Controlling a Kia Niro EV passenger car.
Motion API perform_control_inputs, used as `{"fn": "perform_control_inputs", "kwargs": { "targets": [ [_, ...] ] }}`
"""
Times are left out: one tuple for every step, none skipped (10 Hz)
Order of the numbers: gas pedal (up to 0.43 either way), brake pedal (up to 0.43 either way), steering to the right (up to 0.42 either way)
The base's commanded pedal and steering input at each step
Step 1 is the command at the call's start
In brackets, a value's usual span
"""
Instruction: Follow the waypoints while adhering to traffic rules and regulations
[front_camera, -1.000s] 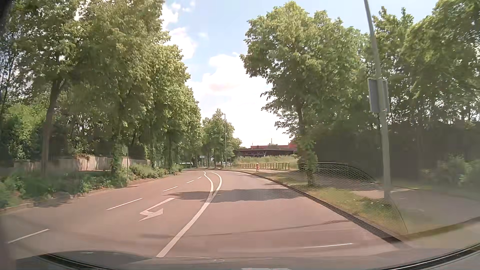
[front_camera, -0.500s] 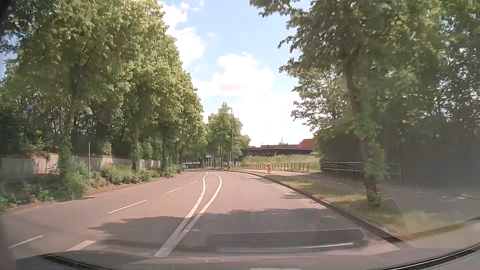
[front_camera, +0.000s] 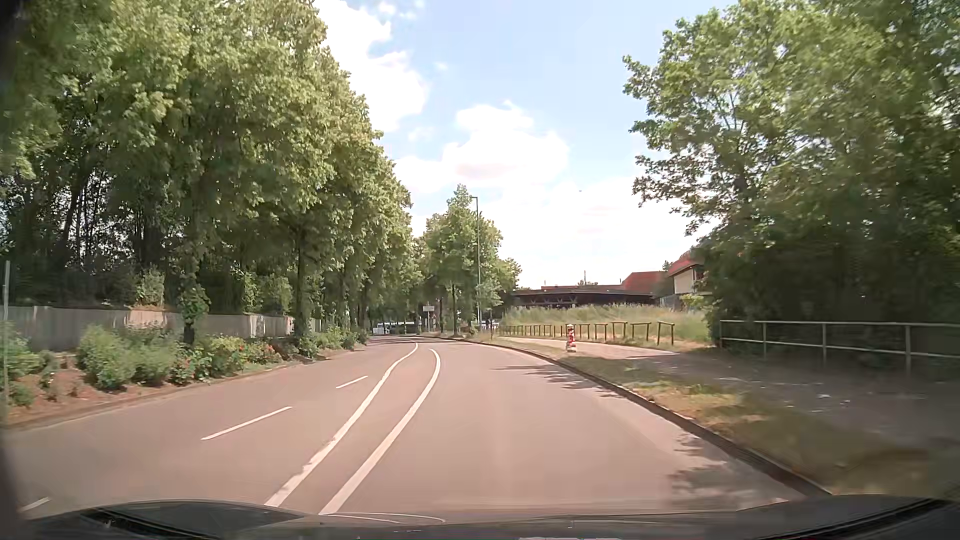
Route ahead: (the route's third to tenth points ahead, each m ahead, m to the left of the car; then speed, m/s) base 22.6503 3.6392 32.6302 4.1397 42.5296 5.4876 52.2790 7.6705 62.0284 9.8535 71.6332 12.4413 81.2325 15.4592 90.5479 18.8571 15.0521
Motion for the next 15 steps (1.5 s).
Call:
{"fn": "perform_control_inputs", "kwargs": {
  "targets": [
    [0.378,0.012,-0.029],
    [0.378,0.012,-0.029],
    [0.37,0.012,-0.03],
    [0.358,0.012,-0.032],
    [0.35,0.018,-0.035],
    [0.339,0.012,-0.038],
    [0.339,0.012,-0.038],
    [0.311,0.012,-0.038],
    [0.299,0.012,-0.037],
    [0.268,0.012,-0.036],
    [0.248,0.012,-0.036],
    [0.228,0.012,-0.034],
    [0.209,0.012,-0.033],
    [0.189,0.012,-0.028],
    [0.138,0.012,-0.024]
  ]
}}
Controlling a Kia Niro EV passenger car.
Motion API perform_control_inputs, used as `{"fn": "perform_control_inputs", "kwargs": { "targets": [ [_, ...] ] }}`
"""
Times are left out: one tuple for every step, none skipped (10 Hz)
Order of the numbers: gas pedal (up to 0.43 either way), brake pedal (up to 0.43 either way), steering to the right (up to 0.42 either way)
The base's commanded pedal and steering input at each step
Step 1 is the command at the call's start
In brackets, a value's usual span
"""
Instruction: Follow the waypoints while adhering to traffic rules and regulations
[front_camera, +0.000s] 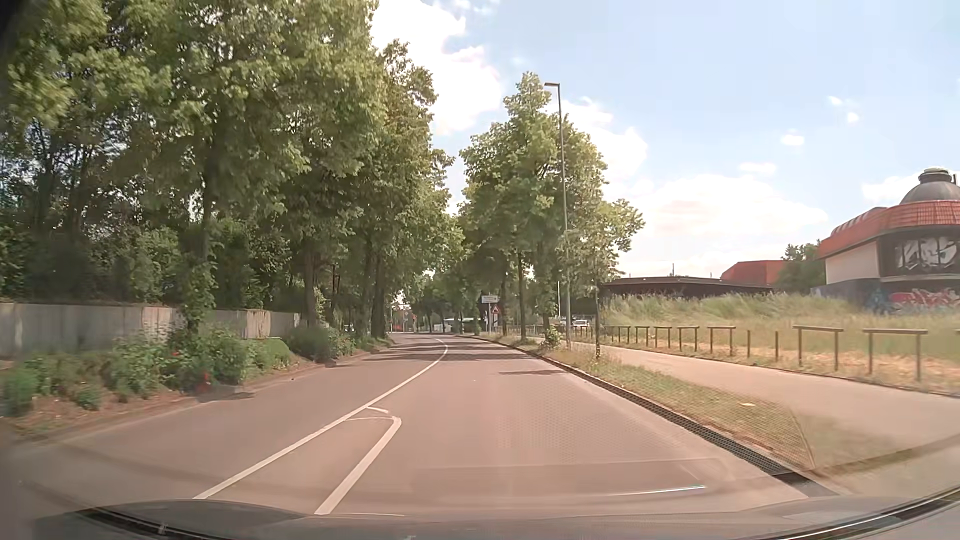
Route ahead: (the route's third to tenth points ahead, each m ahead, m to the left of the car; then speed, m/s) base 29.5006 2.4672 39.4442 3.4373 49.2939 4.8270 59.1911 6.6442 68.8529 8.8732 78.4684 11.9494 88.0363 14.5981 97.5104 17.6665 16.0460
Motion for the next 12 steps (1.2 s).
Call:
{"fn": "perform_control_inputs", "kwargs": {
  "targets": [
    [0.098,0.012,-0.024],
    [0.067,0.012,-0.023],
    [0.059,0.012,-0.021],
    [0.028,0.012,-0.015],
    [0.02,0.012,-0.014],
    [0.02,0.012,-0.015],
    [0.02,0.012,-0.016],
    [0.02,0.012,-0.016],
    [0.02,0.012,-0.019],
    [0.02,0.012,-0.02],
    [0.02,0.012,-0.021],
    [0.02,0.012,-0.021]
  ]
}}
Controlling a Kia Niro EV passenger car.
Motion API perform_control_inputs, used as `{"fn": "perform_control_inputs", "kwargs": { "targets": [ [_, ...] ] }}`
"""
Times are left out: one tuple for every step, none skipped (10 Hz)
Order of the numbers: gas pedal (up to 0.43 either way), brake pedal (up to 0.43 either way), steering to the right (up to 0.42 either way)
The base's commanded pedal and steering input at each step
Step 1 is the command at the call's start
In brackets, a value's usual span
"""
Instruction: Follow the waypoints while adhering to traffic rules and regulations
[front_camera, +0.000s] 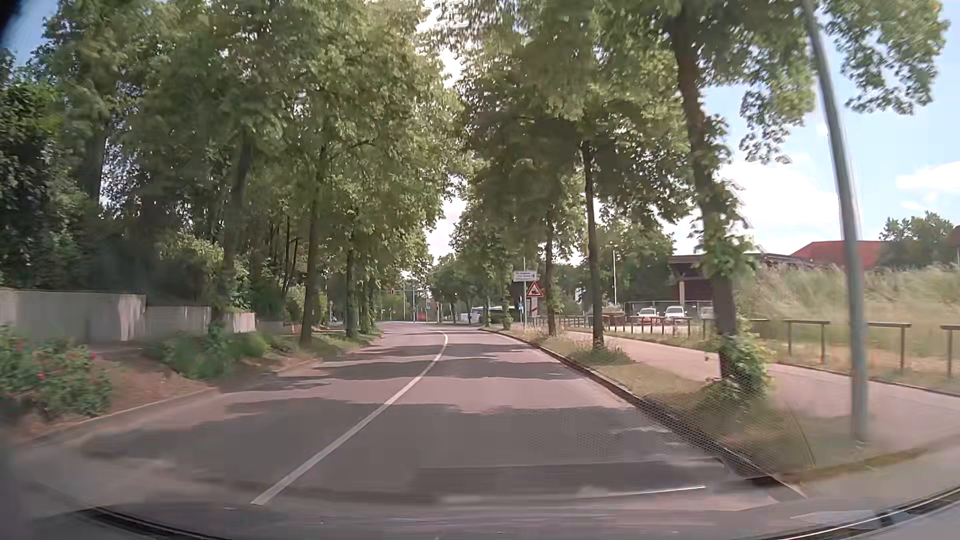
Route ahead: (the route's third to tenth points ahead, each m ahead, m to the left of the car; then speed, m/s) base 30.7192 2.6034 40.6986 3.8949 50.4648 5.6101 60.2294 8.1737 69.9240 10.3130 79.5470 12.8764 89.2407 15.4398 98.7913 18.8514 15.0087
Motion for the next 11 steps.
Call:
{"fn": "perform_control_inputs", "kwargs": {
  "targets": [
    [0.02,0.012,-0.021],
    [0.02,0.012,-0.021],
    [0.02,0.012,-0.021],
    [0.02,0.012,-0.021],
    [0.02,0.012,-0.02],
    [0.02,0.012,-0.02],
    [0.02,0.012,-0.021],
    [0.02,0.012,-0.02],
    [0.02,0.012,-0.021],
    [0.02,0.012,-0.023],
    [0.02,0.012,-0.026]
  ]
}}
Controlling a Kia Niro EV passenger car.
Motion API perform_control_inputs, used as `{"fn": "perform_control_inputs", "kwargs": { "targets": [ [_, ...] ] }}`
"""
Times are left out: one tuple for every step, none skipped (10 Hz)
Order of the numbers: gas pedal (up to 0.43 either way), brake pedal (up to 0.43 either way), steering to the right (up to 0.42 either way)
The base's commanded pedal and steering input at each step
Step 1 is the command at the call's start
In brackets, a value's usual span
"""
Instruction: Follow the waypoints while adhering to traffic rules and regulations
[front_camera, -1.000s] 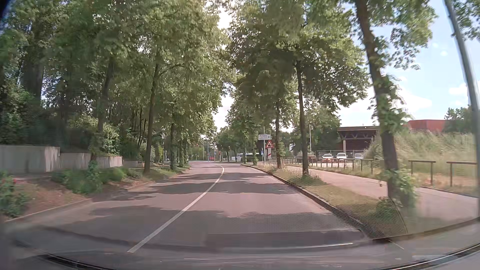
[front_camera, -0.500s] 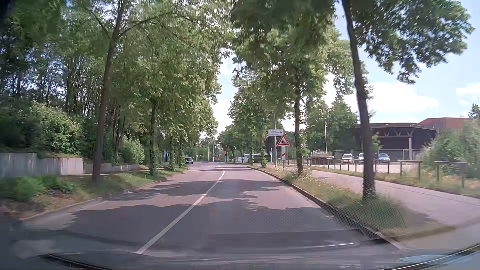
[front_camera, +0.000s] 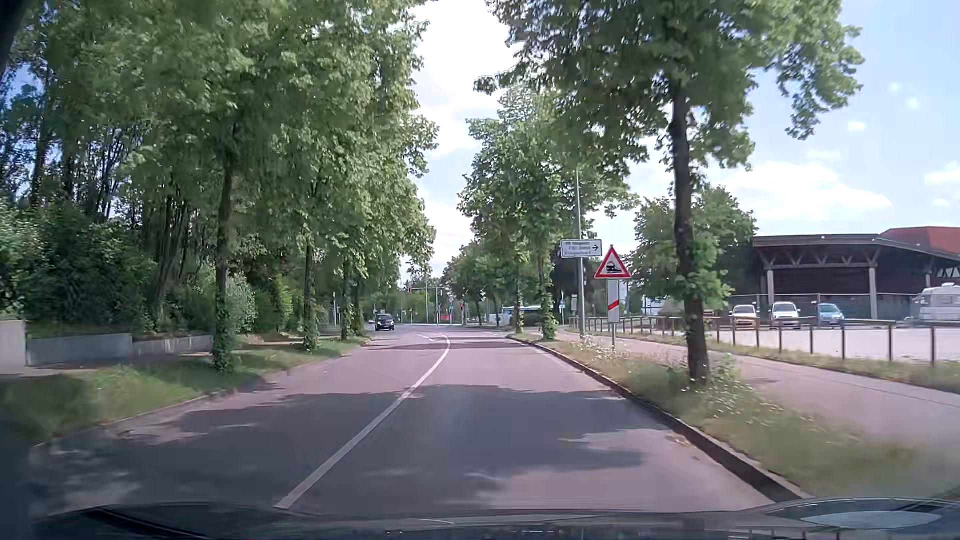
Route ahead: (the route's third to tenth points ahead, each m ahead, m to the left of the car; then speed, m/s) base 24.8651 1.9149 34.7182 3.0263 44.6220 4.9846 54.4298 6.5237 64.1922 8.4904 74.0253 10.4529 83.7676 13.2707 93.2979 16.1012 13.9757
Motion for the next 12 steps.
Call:
{"fn": "perform_control_inputs", "kwargs": {
  "targets": [
    [0.02,0.012,-0.027],
    [0.02,0.012,-0.027],
    [0.02,0.012,-0.026],
    [0.02,0.012,-0.025],
    [0.02,0.012,-0.022],
    [0.02,0.012,-0.016],
    [0.02,0.018,-0.014],
    [0.02,0.012,-0.014],
    [0.02,0.012,-0.014],
    [0.02,0.012,-0.014],
    [0.02,0.012,-0.014],
    [0.02,0.012,-0.014]
  ]
}}
